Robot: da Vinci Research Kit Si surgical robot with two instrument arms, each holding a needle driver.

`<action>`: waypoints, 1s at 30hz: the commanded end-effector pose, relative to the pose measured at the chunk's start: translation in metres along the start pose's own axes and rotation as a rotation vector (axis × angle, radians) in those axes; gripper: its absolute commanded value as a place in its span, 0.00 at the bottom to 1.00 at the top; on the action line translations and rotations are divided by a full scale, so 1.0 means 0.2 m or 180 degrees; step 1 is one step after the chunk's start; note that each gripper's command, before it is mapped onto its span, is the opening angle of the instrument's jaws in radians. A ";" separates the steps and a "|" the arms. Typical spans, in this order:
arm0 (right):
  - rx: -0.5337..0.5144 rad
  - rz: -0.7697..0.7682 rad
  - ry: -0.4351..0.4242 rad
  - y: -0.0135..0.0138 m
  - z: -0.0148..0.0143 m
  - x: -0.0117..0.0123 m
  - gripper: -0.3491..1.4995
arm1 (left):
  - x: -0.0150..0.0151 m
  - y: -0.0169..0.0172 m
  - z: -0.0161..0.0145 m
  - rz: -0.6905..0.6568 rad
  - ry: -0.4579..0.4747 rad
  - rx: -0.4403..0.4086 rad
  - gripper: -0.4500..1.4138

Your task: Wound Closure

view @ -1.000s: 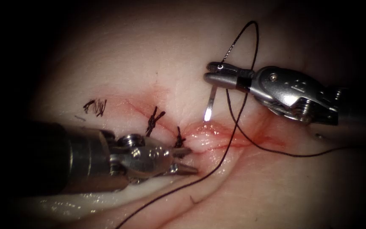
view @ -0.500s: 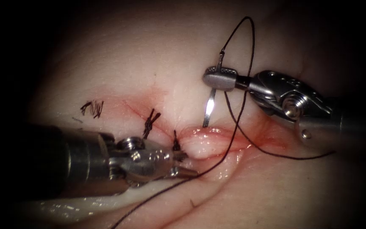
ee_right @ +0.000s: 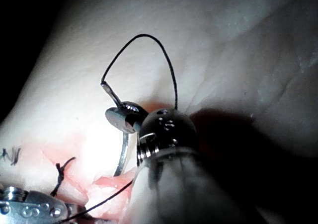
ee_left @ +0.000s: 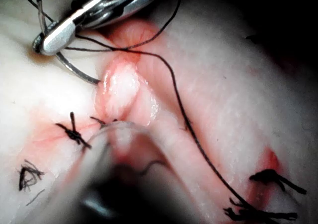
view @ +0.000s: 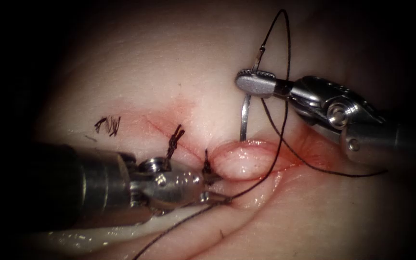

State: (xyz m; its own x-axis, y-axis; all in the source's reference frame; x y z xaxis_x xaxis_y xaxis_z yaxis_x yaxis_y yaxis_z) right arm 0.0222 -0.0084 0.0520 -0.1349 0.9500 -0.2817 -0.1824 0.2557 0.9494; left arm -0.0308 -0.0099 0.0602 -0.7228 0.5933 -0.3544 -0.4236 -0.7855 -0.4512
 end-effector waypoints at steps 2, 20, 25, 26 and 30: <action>0.0018 0.0290 -0.0071 -0.003 0.005 -0.003 0.00 | 0.001 0.000 0.004 0.0003 0.0002 0.0003 0.43; -0.0322 0.1116 -0.0315 -0.037 0.003 -0.021 0.00 | 0.002 0.000 0.004 0.0000 0.0000 0.0006 0.44; -0.0268 0.1206 -0.0353 -0.043 0.003 -0.024 0.00 | 0.002 -0.001 0.003 0.0000 -0.0002 0.0009 0.45; -0.0283 0.1204 -0.0378 -0.044 0.003 -0.024 0.00 | 0.002 -0.001 0.003 0.0000 -0.0002 0.0007 0.45; -0.0250 0.0615 -0.0279 -0.039 0.004 -0.021 0.10 | 0.003 -0.001 0.002 0.0014 -0.0004 0.0001 0.45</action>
State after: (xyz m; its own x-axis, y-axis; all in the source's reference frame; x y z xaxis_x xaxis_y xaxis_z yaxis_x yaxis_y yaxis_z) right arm 0.0241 -0.0140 0.0452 -0.1083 0.9895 -0.0958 -0.2332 0.0684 0.9700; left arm -0.0309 -0.0095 0.0597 -0.7245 0.5919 -0.3531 -0.4228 -0.7863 -0.4506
